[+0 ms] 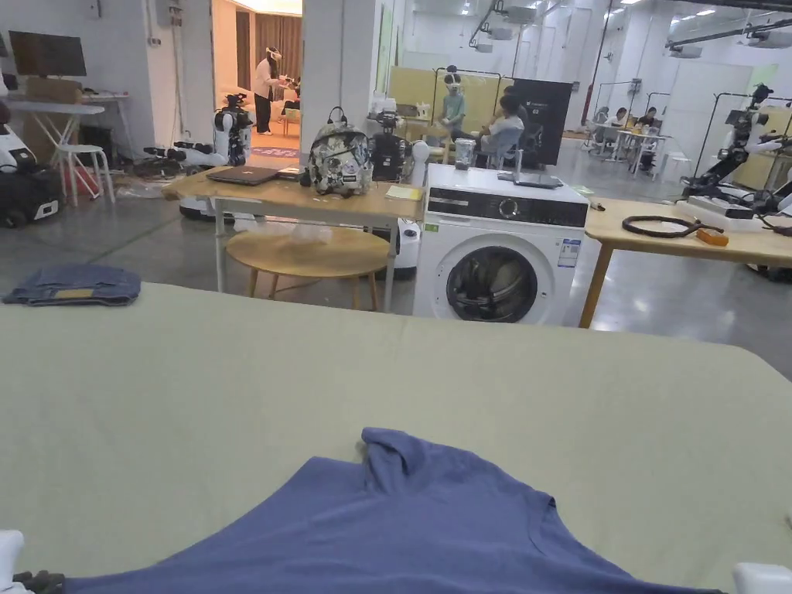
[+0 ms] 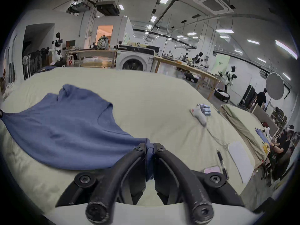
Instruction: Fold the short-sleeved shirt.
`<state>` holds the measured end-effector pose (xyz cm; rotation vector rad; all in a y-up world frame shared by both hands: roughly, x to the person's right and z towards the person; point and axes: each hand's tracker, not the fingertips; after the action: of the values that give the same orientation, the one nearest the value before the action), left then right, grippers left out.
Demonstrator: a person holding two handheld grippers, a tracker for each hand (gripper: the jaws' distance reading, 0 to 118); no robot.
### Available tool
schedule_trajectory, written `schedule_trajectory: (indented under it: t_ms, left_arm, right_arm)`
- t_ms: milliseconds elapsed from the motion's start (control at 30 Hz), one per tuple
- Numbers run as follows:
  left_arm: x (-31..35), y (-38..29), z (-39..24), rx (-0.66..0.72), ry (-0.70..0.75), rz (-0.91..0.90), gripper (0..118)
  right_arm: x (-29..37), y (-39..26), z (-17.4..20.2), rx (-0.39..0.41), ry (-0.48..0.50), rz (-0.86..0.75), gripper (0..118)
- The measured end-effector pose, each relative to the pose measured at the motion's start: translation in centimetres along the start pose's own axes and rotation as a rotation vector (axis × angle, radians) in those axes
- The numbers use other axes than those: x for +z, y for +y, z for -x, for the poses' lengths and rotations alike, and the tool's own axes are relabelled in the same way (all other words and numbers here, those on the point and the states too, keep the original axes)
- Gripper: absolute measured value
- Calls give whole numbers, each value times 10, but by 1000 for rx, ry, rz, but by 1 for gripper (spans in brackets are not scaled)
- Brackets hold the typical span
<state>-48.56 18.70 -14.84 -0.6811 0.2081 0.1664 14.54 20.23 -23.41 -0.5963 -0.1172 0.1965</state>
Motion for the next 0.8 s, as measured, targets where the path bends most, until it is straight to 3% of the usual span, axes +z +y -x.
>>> schedule_trajectory:
  t_ms: [100, 133, 167, 200, 233, 267, 367, 567, 600, 667, 733, 800]
  left_arm:
    - [-9, -9, 2, -14, 18, 34, 0]
    - [-14, -9, 3, -21, 32, 42, 6]
    - [-16, -10, 2, -36, 68, 45, 14]
    - [-16, -11, -1, -45, 95, 27, 21]
    - [-15, -11, -4, -45, 102, 6, 23]
    - [-16, -11, -7, -56, 125, -20, 26]
    - [-4, -3, -17, -76, 191, -87, 30]
    - [16, 22, -43, -73, 116, -176, 29]
    - [19, 26, -52, -76, 90, -189, 29]
    - [21, 31, -69, -79, 43, -235, 28]
    - [25, 35, -91, -88, 18, -287, 27]
    - [28, 34, -114, -119, 47, -384, 17]
  right_arm:
    - [-7, -14, 1, -6, 3, 35, 8]
    - [-10, -18, 1, -5, 2, 43, 12]
    - [-11, -20, 1, -24, 3, 53, 22]
    - [-14, -22, -1, -68, 11, 68, 48]
    - [-13, -22, -1, -92, 22, 64, 64]
    - [-11, -23, 1, -87, 13, 54, 70]
    - [-1, -19, 8, -64, -10, 12, 70]
    - [22, 4, 35, -109, 37, -111, 70]
    - [25, 9, 43, -116, 52, -130, 64]
    - [33, 19, 60, -138, 86, -175, 36]
    - [39, 27, 79, -156, 95, -215, 31]
    - [47, 35, 96, -169, 135, -272, 24]
